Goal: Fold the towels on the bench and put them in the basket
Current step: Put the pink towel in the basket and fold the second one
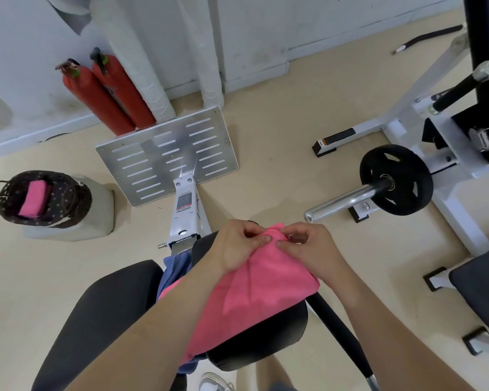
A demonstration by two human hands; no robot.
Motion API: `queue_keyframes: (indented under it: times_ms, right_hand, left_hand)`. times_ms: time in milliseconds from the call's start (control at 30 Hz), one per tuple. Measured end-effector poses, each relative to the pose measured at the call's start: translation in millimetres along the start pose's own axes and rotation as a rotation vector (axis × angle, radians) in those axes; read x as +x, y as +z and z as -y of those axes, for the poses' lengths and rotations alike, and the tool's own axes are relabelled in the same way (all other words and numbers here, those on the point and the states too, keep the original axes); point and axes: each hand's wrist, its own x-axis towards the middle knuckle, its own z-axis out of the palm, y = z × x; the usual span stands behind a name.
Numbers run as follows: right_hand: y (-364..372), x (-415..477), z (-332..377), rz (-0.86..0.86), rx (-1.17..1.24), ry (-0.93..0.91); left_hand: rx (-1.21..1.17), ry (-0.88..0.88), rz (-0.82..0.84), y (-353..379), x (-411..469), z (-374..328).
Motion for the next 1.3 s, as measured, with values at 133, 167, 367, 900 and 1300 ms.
queue_keyframes:
  times_ms: [133, 167, 367, 900, 1300]
  right_hand:
    - [0.1, -3.6, -2.8, -0.028, -0.054, -0.064]
    - [0.7, -4.3, -3.1, -0.031, -0.056, -0.078]
    - [0.2, -4.1, 1.7, -0.033, -0.038, -0.144]
    - [-30.9, -13.7, 152.2, 0.07, -0.48, -0.436]
    - [-25.2, -56.8, 201.8, -0.051, -0.434, -0.758]
  left_hand:
    - [-0.075, 0.004, -0.127, 4.2, 0.7, 0.3]
    - [-0.085, 0.014, -0.138, 4.7, 1.5, 0.0]
    - [-0.111, -0.017, 0.089, -6.7, 7.2, -6.8]
    - [-0.108, 0.212, -0.495, -118.0, -73.8, -93.9]
    - [0.188, 0.468, -0.766, -133.8, -137.1, -105.2]
